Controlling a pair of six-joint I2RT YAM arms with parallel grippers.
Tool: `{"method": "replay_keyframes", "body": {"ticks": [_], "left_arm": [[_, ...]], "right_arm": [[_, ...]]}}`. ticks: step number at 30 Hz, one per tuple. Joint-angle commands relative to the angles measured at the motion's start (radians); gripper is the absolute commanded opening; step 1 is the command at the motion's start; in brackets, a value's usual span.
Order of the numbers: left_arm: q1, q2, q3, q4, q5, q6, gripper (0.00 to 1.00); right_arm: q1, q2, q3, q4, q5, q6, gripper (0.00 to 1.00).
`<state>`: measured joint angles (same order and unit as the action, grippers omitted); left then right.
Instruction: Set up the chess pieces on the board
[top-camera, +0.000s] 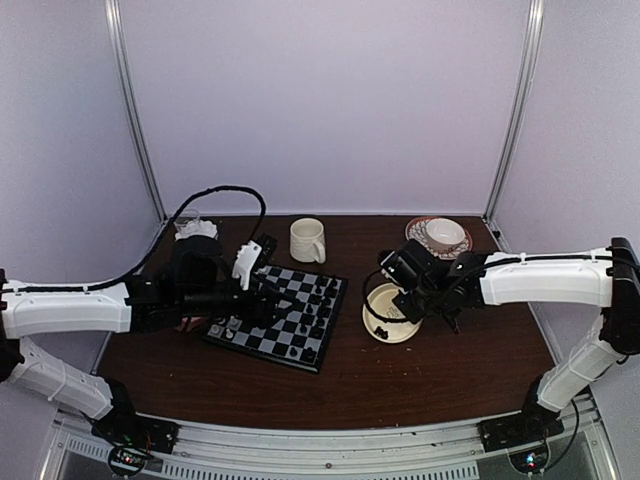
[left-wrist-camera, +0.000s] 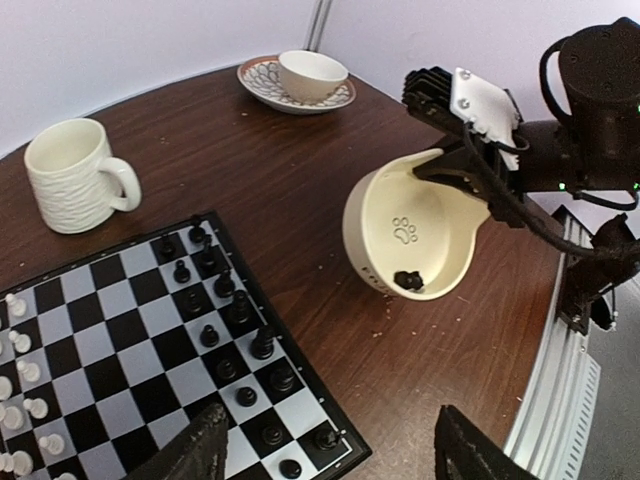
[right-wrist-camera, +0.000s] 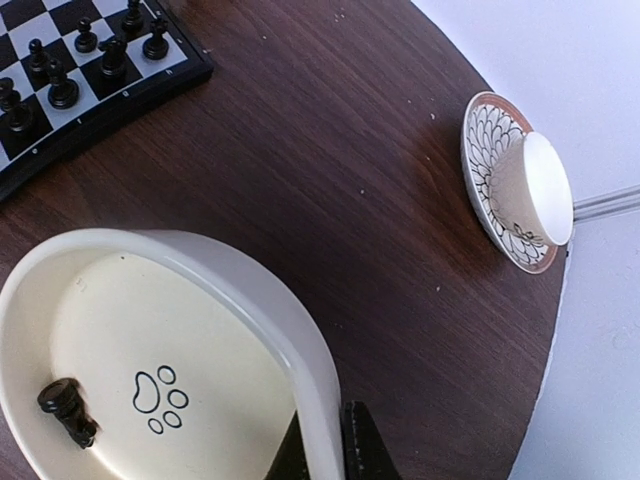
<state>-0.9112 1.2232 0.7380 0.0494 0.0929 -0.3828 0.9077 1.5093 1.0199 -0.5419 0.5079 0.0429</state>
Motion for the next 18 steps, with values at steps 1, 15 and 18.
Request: {"method": "replay_keyframes", "body": {"ticks": [1,15,18], "left_arm": [[-0.003,0.071,0.076,0.056,0.181,-0.003,0.71],[-0.005,0.073,0.084,0.009,0.163,0.013,0.71],[-0.006,0.077,0.089,0.001,0.16,0.013,0.71]], "right_arm": [[0.002,-0.072,-0.029,0.126,-0.072,-0.028,0.0],[-0.19,0.117,-0.017,0.078,-0.526,0.066,0.0],[-0.226,0.129,-0.029,0.097,-0.558,0.085,0.01]]}}
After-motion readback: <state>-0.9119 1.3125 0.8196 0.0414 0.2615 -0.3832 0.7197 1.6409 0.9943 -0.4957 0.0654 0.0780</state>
